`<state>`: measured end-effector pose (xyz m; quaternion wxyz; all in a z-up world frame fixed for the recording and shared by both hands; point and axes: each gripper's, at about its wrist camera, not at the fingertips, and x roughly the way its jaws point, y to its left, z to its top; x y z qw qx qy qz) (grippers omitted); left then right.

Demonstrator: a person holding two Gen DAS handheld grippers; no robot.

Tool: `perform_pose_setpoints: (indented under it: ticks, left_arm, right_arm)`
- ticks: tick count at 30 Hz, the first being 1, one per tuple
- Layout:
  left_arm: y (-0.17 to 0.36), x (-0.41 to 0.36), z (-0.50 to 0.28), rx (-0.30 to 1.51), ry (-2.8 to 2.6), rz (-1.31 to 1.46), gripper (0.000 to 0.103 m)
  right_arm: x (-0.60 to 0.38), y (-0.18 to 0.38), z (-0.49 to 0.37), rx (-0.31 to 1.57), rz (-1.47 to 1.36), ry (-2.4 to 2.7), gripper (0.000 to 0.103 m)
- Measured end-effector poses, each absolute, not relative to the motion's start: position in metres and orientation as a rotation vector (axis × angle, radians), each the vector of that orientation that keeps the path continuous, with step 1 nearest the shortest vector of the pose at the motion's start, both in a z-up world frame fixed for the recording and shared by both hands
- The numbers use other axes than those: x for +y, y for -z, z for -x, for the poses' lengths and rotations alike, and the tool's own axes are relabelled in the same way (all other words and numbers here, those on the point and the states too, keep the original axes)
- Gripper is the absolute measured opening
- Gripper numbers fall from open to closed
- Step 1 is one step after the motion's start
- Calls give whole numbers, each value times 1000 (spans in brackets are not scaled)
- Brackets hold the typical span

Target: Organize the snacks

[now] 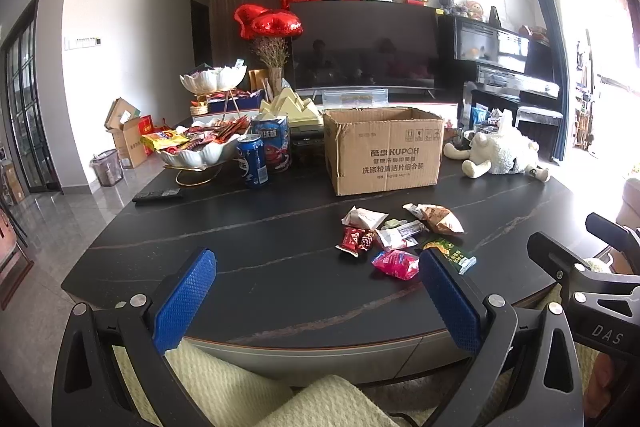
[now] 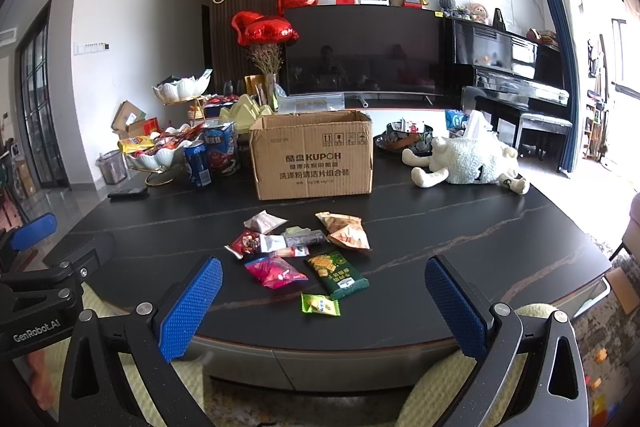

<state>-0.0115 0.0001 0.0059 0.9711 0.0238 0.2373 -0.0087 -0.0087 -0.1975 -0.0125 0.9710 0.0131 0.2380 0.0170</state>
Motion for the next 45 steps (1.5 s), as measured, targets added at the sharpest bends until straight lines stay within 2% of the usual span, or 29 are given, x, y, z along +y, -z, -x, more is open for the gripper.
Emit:
perform_pose_setpoints:
  ticks: [31, 45]
  left_arm:
    - [-3, -6, 14, 485, 19, -52, 103]
    - [14, -20, -22, 594, 99, -34, 102]
  right_arm:
    - [-198, 14, 8, 484, -30, -35, 102]
    - [-199, 37, -28, 613, -27, -101, 102]
